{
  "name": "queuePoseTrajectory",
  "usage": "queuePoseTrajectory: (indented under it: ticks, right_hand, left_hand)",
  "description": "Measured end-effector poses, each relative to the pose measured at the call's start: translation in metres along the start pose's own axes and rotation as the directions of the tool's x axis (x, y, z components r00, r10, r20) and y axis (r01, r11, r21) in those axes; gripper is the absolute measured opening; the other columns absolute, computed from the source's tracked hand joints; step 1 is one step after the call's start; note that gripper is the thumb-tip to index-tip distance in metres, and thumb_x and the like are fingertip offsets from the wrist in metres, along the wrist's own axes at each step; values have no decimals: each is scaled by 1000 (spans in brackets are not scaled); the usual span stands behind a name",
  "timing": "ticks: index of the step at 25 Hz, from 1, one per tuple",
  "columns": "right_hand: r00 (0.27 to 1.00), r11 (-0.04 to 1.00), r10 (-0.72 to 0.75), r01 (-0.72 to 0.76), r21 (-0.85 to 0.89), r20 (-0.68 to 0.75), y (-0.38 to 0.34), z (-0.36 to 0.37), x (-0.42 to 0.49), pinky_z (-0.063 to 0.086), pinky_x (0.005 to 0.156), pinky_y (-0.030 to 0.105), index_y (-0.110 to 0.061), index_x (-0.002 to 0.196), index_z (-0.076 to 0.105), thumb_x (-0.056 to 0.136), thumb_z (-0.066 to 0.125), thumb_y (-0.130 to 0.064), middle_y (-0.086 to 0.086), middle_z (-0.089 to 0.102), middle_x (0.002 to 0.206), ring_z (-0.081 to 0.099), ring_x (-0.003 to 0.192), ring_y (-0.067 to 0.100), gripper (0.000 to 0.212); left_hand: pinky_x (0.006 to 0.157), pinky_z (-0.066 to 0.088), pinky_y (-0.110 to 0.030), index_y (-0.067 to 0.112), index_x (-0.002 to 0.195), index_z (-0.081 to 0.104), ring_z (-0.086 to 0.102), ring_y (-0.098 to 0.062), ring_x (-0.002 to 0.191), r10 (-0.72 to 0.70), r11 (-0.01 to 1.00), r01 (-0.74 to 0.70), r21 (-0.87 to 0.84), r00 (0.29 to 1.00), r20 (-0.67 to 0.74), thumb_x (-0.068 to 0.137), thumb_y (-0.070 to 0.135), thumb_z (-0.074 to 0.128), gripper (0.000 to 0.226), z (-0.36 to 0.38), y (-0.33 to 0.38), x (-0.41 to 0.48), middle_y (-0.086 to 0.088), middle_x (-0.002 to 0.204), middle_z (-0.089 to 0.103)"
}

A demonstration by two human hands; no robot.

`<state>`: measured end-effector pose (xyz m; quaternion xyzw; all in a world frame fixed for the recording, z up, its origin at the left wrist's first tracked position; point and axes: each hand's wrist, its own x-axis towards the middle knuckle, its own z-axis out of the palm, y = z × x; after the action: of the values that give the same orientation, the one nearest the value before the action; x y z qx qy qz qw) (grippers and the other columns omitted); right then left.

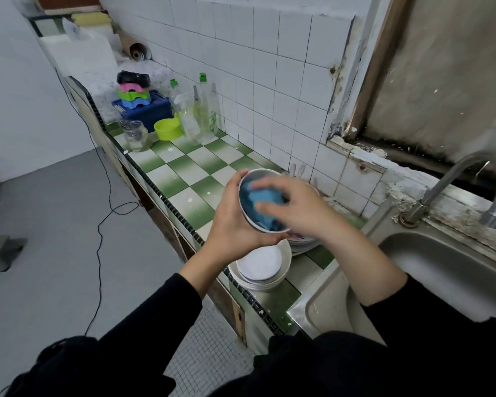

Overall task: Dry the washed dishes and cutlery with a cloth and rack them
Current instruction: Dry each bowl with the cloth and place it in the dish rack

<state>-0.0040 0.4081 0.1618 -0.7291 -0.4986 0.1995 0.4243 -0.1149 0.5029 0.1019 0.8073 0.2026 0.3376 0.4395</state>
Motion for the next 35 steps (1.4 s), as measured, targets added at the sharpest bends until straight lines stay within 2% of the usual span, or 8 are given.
queuePoseTrajectory:
  ticks: [4,8,11,15,20,22,24,35]
  right_hand:
    - [985,939,-70,119,-323,160,8,5,-8,20,92,6,-31,127,62,81,74,-14,-5,44,144,43,128,10,50]
    - [991,961,-93,64,-268,-95,8,18,-11,24,92,4,-28,122,66,77,79,-12,-1,54,133,50,119,13,49]
    - [985,986,-135,144,-85,107,1,9,-15,38,89,5,-34,110,71,76,78,-7,-11,61,115,56,103,0,44]
    - [998,902,-42,56,-427,41,-10,-14,-4,41,90,17,-27,112,72,76,75,-11,0,67,115,60,106,14,40]
    - [971,979,-200,205,-21,132,-17,-1,-11,48,95,27,-36,105,71,78,77,-10,-7,67,108,61,102,6,39]
    - [962,976,-139,174,-134,237,-20,-19,-9,50,92,30,-47,93,69,78,77,-14,-6,68,105,63,99,10,37]
    - [982,930,-75,131,-345,172,-19,-32,-3,47,90,25,-41,98,72,79,76,-17,-4,68,108,62,100,12,31]
    - [992,955,-88,58,-292,-89,-7,-15,4,38,89,18,-26,99,75,80,77,-17,-2,57,104,55,100,12,21]
  left_hand:
    - [91,44,-13,21,137,34,55,-6,113,5,999,-4,38,1000,-28,42,40,87,111,-15,2,-6,6,125,53]
    - [93,42,-13,18,136,38,54,-3,113,40,997,-39,60,999,-13,42,39,91,110,-14,8,-11,7,125,54]
    - [86,43,-11,22,134,39,56,-1,105,27,998,-26,56,999,-21,38,43,89,110,-24,14,-10,11,117,56]
    - [88,46,-16,23,133,40,58,-1,108,57,998,-57,35,998,4,38,49,88,110,-27,23,-14,13,119,57]
    - [88,45,-14,22,134,40,57,0,104,58,994,-55,91,998,-33,36,55,83,112,-30,35,-8,11,117,58]
    - [90,48,-21,23,134,40,57,-3,106,68,992,-64,111,997,-32,35,55,84,113,-36,35,-7,10,120,58]
    - [91,47,-19,25,132,41,56,-1,108,86,992,-83,95,996,-27,37,56,84,109,-34,40,-8,11,121,57]
    - [92,46,-18,23,131,42,58,-4,110,108,992,-106,61,994,-19,40,55,84,105,-22,43,-2,10,121,57]
